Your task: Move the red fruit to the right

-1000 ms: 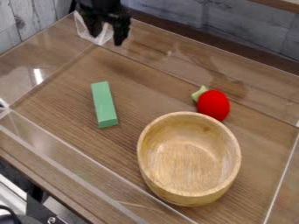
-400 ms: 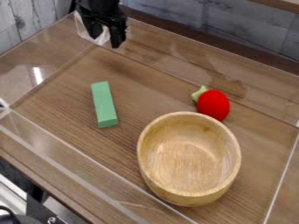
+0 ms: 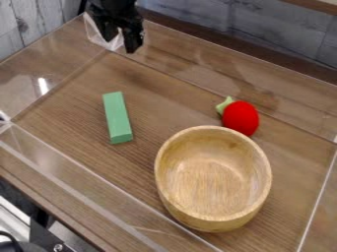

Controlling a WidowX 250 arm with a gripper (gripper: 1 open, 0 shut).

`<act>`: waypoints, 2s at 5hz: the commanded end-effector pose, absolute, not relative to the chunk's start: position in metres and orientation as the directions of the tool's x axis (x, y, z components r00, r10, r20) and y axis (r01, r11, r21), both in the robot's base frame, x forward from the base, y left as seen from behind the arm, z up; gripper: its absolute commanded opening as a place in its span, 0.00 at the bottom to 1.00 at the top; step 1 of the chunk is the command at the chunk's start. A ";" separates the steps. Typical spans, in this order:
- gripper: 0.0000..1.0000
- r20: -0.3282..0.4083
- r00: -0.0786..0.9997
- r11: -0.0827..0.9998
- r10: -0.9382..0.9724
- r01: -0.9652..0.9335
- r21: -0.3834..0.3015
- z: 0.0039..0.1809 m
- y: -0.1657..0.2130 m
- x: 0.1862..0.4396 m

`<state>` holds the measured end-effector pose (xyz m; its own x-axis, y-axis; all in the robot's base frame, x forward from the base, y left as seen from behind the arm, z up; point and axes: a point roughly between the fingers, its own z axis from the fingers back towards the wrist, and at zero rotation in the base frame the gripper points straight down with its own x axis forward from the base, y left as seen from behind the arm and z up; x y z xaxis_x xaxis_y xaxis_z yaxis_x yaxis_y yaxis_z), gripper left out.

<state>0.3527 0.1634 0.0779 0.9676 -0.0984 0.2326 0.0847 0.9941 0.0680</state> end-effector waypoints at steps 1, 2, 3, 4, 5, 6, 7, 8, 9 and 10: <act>1.00 0.324 0.943 0.991 -0.083 0.045 0.122 0.119 0.177 0.349; 1.00 0.330 0.943 0.994 -0.032 -0.006 0.112 0.125 0.168 0.345; 1.00 0.332 0.943 0.995 0.002 -0.036 0.095 0.123 0.158 0.345; 1.00 0.338 0.941 0.996 -0.033 0.002 0.092 0.123 0.165 0.351; 1.00 0.336 0.940 0.994 -0.062 0.029 0.102 0.125 0.175 0.355; 1.00 0.323 0.942 0.994 -0.093 0.067 0.091 0.118 0.175 0.356; 1.00 0.318 0.939 0.991 -0.131 0.110 0.081 0.116 0.173 0.358; 1.00 0.315 0.932 0.984 -0.179 0.164 0.073 0.115 0.154 0.360; 1.00 0.305 0.924 0.973 -0.232 0.222 0.066 0.114 0.135 0.361; 1.00 0.294 0.931 0.977 -0.215 0.203 0.070 0.111 0.152 0.358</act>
